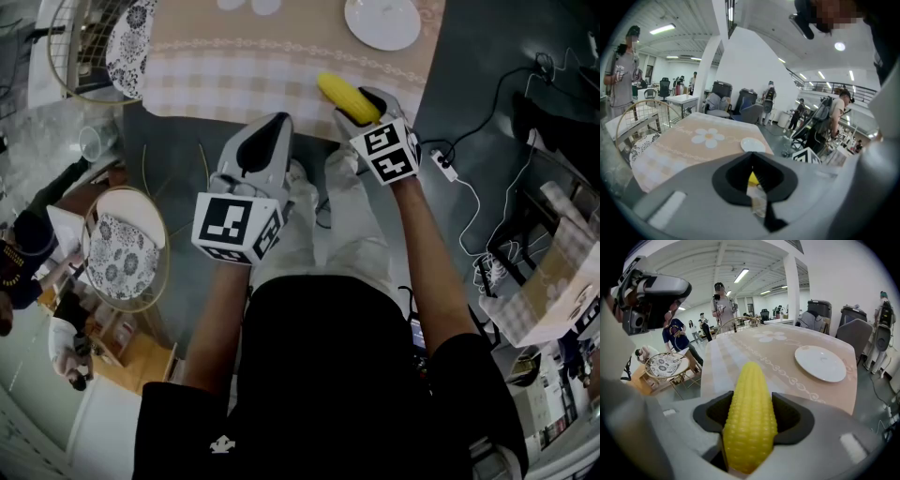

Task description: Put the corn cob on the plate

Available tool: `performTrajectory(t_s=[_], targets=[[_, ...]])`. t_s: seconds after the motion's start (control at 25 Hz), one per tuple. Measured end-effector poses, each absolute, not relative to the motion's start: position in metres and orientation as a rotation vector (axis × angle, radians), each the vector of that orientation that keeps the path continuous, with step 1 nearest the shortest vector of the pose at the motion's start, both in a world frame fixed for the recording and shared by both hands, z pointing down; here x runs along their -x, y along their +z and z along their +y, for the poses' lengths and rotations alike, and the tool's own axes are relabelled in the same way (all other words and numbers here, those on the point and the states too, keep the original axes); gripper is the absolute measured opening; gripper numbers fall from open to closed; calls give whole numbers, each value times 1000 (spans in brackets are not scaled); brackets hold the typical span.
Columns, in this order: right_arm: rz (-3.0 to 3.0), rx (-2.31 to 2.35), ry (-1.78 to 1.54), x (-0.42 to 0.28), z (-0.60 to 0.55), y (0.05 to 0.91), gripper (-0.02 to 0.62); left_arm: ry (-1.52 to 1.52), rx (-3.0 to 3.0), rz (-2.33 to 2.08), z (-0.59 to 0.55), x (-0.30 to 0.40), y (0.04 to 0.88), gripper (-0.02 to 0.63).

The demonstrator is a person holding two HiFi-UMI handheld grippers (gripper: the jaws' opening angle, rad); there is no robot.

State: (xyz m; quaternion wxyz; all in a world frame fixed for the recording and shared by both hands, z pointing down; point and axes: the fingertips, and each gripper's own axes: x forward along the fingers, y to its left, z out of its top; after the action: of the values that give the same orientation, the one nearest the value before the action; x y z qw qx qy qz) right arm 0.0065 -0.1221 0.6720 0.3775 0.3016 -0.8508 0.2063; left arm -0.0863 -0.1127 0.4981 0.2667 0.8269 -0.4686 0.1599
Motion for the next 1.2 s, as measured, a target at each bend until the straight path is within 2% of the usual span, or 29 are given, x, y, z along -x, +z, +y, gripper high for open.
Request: performTrajectory(t_s=[1.2], targets=[[-2248,-873,490,-63,-207,624,256,416,-2227,-1319,-151,41,480,9]])
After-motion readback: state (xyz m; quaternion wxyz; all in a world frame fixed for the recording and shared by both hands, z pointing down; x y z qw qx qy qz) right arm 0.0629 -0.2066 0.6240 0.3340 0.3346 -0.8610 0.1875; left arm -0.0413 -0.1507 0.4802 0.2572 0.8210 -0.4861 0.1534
